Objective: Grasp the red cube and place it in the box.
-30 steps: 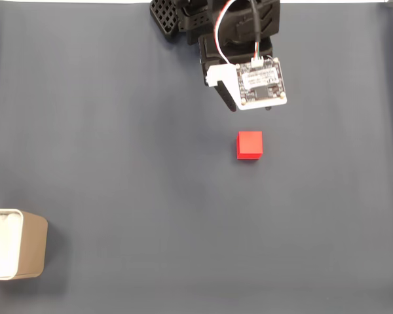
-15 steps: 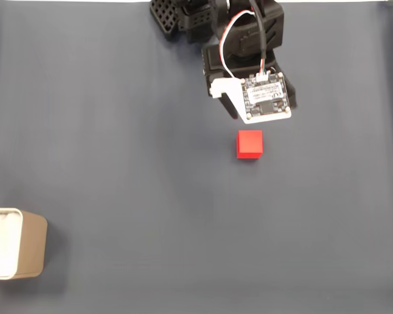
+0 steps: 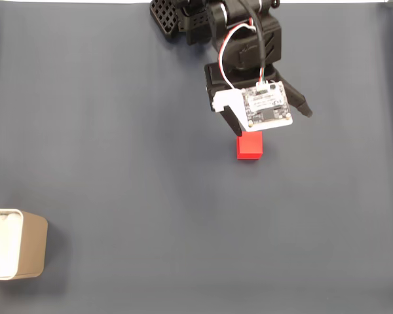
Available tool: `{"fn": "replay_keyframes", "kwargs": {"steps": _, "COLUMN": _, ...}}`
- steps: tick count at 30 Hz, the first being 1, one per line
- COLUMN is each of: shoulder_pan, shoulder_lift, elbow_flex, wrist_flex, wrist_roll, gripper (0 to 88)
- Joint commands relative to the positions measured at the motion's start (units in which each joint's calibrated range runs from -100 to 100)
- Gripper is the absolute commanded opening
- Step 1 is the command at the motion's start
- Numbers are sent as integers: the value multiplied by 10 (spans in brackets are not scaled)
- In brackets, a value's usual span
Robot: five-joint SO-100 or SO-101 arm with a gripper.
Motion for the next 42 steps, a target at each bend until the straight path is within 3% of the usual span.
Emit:
{"fn": "replay_keyframes", "kwargs": {"steps": 1, "shoulder_pan": 18, "shoulder_lift": -14, "elbow_flex": 11, "wrist_flex": -31, "wrist_roll": 8, "gripper": 445}}
{"fn": "replay_keyframes", "kwargs": {"steps": 13, "shoulder_pan": 38, "shoulder_lift": -13, "elbow_flex": 92, "wrist_flex": -87, "wrist_roll": 10, "gripper": 447}}
{"fn": "replay_keyframes", "kwargs": {"steps": 42, "shoulder_pan": 22, "shoulder_lift": 129, "elbow_flex": 93, "wrist_flex": -184, "wrist_roll": 5, "gripper": 444}}
